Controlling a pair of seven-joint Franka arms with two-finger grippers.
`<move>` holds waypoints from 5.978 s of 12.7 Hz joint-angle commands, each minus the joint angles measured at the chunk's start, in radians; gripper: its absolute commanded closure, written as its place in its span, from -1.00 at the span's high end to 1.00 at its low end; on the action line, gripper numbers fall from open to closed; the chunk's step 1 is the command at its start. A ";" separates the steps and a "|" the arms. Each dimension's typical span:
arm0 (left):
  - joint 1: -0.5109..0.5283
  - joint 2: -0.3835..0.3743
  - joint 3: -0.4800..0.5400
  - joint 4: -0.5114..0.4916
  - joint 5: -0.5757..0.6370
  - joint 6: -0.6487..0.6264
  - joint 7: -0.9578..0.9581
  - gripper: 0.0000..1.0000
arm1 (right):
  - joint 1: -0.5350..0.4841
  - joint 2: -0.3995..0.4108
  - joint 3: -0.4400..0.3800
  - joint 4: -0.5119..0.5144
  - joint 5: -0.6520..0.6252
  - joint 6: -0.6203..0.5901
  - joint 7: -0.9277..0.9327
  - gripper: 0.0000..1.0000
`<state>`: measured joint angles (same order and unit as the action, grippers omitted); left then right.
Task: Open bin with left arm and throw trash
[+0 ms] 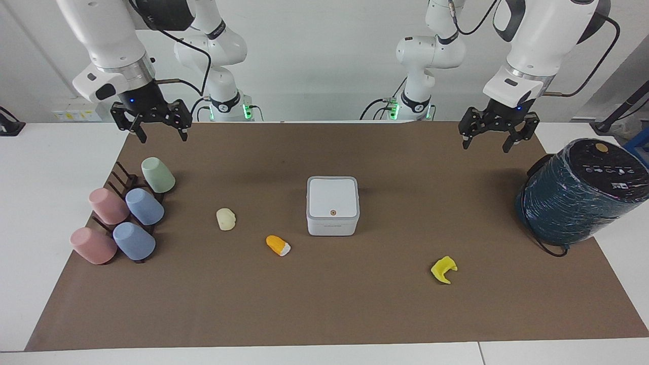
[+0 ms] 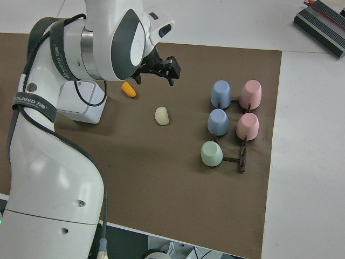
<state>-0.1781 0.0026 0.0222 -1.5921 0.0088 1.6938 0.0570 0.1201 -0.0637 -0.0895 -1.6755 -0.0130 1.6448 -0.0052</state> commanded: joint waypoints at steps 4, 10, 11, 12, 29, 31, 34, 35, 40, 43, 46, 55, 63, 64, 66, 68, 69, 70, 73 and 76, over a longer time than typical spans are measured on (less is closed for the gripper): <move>-0.009 -0.036 0.005 -0.048 0.005 0.030 -0.010 1.00 | -0.010 -0.008 0.002 -0.012 0.008 0.010 -0.016 1.00; -0.017 -0.036 0.004 -0.052 0.005 0.043 -0.016 1.00 | -0.011 -0.018 0.002 -0.032 0.010 0.015 -0.021 1.00; -0.017 -0.036 0.004 -0.052 0.005 0.043 -0.019 1.00 | -0.010 -0.018 0.002 -0.033 0.010 0.016 -0.021 1.00; -0.018 -0.036 0.002 -0.052 0.005 0.043 -0.019 1.00 | -0.011 -0.018 0.002 -0.033 0.010 0.016 -0.024 1.00; -0.308 0.137 0.002 -0.074 -0.087 0.286 -0.469 -1.00 | -0.008 -0.041 0.002 -0.101 0.022 0.085 -0.030 1.00; -0.336 0.166 0.002 -0.088 -0.105 0.363 -0.515 -1.00 | -0.002 -0.060 0.004 -0.201 0.027 0.229 -0.029 1.00; -0.362 0.187 0.002 -0.121 -0.148 0.475 -0.545 -1.00 | 0.009 -0.010 0.004 -0.305 0.027 0.384 -0.106 1.00; -0.362 0.194 0.002 -0.123 -0.150 0.496 -0.549 -1.00 | 0.024 0.031 0.004 -0.306 0.027 0.438 -0.142 1.00; -0.435 0.293 0.004 -0.121 -0.174 0.639 -0.641 -1.00 | 0.099 0.240 0.005 -0.306 0.027 0.670 -0.154 1.00; -0.440 0.330 0.004 -0.118 -0.174 0.676 -0.641 -1.00 | 0.090 0.297 0.004 -0.342 0.027 0.684 -0.263 1.00; -0.451 0.356 0.004 -0.117 -0.174 0.696 -0.643 -1.00 | 0.090 0.291 0.004 -0.406 0.027 0.711 -0.285 1.00; -0.451 0.387 0.005 -0.025 -0.165 0.563 -0.640 -1.00 | 0.092 0.303 0.004 -0.438 0.027 0.737 -0.274 -1.00; -0.270 0.384 0.016 0.139 -0.116 0.322 -0.606 -1.00 | 0.095 0.228 0.004 -0.198 0.129 0.400 -0.121 -1.00; -0.250 0.384 0.016 0.139 -0.110 0.325 -0.573 -1.00 | 0.096 0.225 0.004 -0.164 0.193 0.370 -0.110 -1.00; -0.206 0.384 0.016 0.133 -0.107 0.345 -0.487 -1.00 | 0.107 0.228 0.008 -0.094 0.266 0.328 -0.034 -1.00; -0.164 0.384 0.016 0.112 -0.110 0.383 -0.413 -0.59 | 0.136 0.239 0.048 -0.058 0.329 0.360 0.110 -1.00; -0.150 0.384 0.016 0.100 -0.110 0.410 -0.404 -0.34 | 0.165 0.243 0.068 -0.055 0.344 0.410 0.184 -1.00; -0.144 0.387 0.016 0.086 -0.109 0.441 -0.402 -0.03 | 0.203 0.251 0.073 -0.061 0.366 0.459 0.238 -1.00; -0.124 0.419 0.018 0.054 -0.109 0.541 -0.344 0.58 | 0.305 0.304 0.073 -0.061 0.436 0.602 0.344 -1.00; -0.087 0.464 0.018 0.054 -0.073 0.616 -0.255 0.74 | 0.352 0.350 0.073 -0.061 0.479 0.653 0.395 -1.00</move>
<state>-0.2911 0.4467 0.0460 -1.5285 -0.0931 2.2520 -0.2468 0.4649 0.2546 -0.0131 -1.7538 0.4207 2.2828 0.3663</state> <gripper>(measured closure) 0.141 0.894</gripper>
